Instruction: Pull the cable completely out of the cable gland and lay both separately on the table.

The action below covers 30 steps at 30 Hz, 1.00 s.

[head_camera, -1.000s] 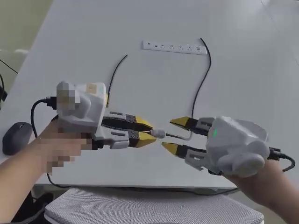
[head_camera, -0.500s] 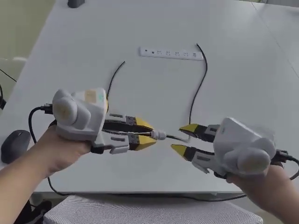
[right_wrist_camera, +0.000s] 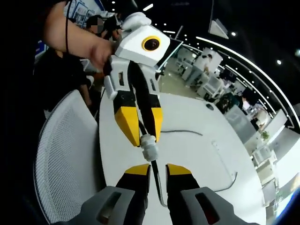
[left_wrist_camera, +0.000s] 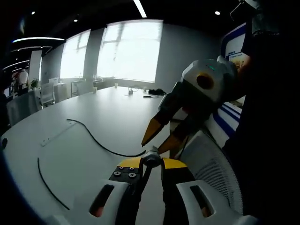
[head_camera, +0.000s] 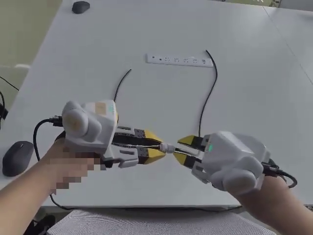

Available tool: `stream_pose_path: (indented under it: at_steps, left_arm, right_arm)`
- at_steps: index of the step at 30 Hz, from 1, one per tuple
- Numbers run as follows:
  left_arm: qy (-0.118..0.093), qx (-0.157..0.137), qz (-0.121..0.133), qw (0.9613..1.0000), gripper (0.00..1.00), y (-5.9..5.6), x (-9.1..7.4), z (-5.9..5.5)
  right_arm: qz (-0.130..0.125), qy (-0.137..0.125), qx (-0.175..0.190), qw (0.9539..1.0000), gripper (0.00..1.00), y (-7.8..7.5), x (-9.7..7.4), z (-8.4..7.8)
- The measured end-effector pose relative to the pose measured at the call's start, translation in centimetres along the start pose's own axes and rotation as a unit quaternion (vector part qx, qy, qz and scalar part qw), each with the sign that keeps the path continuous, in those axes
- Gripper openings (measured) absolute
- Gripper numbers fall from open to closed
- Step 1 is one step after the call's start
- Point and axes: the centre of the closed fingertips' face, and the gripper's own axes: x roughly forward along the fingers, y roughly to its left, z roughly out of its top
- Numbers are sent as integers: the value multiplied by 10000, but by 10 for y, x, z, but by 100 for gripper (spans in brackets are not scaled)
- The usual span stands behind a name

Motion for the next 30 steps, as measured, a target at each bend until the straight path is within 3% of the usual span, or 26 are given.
stream_pose_path:
  at_steps: [5, 23, 30]
  left_arm:
    - [-7, -16, 25, 10000, 15, 2, 1, 0]
    - [16, -22, 60, 10000, 15, 5, 3, -3]
    - [3, -71, 79, 9999, 15, 9, 3, -2]
  right_arm:
    - [-35, 24, -13, 10000, 1, 1, 1, 0]
    - [-144, 136, 294, 9994, 0, -5, 5, -11]
    - [-183, 175, 616, 9978, 0, -10, 7, -21]
